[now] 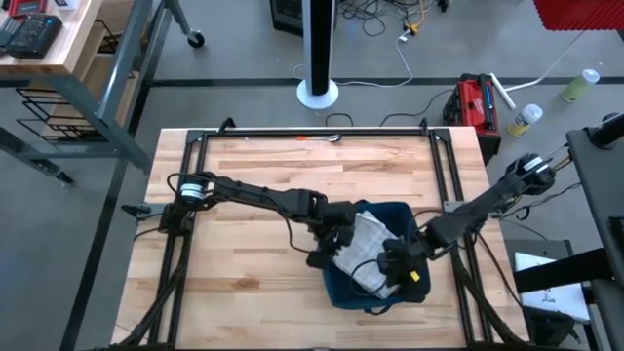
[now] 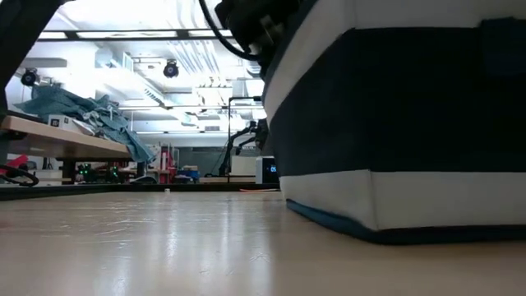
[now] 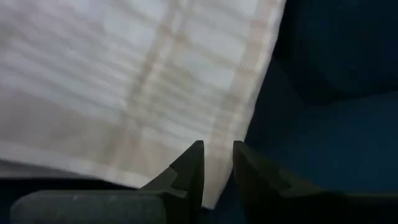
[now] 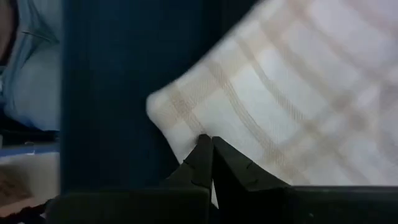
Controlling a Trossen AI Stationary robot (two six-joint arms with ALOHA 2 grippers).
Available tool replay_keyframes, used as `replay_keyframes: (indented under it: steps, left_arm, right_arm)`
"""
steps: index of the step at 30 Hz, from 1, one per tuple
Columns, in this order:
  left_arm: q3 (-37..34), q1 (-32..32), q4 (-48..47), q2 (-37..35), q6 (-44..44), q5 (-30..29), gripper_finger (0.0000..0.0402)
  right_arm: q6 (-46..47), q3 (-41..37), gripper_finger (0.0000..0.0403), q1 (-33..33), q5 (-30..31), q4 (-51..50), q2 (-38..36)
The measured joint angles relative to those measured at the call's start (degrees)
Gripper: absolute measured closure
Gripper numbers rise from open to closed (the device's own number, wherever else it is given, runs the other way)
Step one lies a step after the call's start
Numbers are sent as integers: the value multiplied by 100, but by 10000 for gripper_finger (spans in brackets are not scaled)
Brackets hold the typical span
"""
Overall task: Fold towel
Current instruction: Put the stacked folded towels into the laundry bin, then return to Home Position
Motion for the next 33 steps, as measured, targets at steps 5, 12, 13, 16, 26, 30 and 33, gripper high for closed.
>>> replay_keyframes:
  steps: [5, 12, 13, 16, 26, 30, 33]
  left_arm:
    - [-267, -63, 135, -9, -143, 5, 326]
    - [-443, -68, 329, -22, -537, 22, 326]
    - [-448, -72, 319, -22, -536, -10, 326]
    - [-453, -76, 295, -20, -539, -379, 326]
    - [-24, -67, 341, -181, -451, -1146, 326]
    - [278, -91, 358, -296, -451, -1100, 326]
    - [423, -162, 306, -549, -450, -998, 326]
  right_arm:
    - [29, -2, 403, 0, -199, 342, 267]
    - [303, -15, 403, 10, -466, 309, 431]
    - [339, -15, 403, 17, -477, 297, 394]
    - [434, 2, 403, 34, -506, 109, 215]
    - [638, 225, 403, 87, -267, -704, -725]
    - [267, 248, 403, 87, 397, -972, -1200]
    - [-93, 249, 403, 86, 1076, -732, -1618]
